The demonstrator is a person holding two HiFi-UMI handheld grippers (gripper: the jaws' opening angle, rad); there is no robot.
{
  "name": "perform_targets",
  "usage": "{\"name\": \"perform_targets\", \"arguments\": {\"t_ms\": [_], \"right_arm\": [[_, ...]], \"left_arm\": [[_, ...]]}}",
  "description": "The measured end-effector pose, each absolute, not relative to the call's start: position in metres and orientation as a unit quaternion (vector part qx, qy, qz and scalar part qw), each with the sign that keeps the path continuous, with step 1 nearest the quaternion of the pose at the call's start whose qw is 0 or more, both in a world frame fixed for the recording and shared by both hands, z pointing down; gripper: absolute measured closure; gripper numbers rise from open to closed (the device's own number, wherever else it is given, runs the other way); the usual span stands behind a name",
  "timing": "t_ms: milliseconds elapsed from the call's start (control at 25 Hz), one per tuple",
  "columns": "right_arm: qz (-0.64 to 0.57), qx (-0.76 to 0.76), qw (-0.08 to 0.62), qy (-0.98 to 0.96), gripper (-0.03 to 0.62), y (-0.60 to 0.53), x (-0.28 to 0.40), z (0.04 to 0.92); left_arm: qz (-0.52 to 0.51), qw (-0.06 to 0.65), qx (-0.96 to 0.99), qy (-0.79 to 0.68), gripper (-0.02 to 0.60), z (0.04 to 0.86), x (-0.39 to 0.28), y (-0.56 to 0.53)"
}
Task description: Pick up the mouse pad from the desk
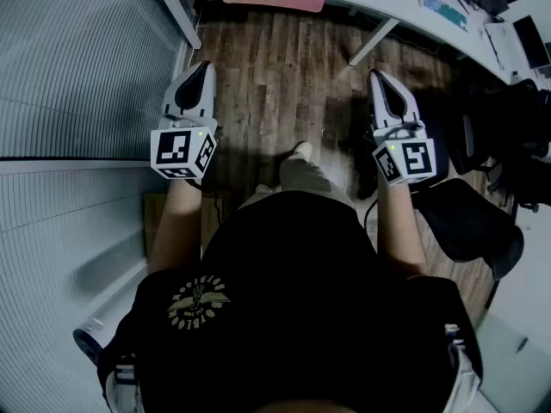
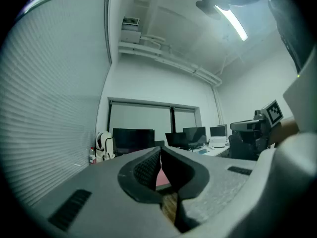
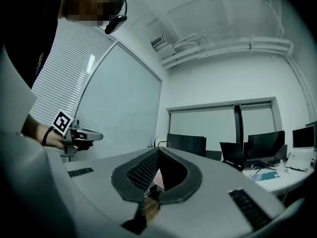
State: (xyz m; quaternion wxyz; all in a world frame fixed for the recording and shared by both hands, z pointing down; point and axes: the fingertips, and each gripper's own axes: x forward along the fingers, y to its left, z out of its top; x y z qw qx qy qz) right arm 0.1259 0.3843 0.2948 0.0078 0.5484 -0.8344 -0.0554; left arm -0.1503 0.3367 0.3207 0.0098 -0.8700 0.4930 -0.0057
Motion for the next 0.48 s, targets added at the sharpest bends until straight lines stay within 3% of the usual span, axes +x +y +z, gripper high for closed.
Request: {"name": "perform_targets", "arguments": {"t_ms": [480], "right_arm": [[-0.021, 0.524, -0.014, -0.851, 0.597, 0.345, 0.143, 0.32]], "left_arm": [[-0.002, -0.009, -0.866, 0.5, 0.569, 0.333, -0.146, 0.289]]}}
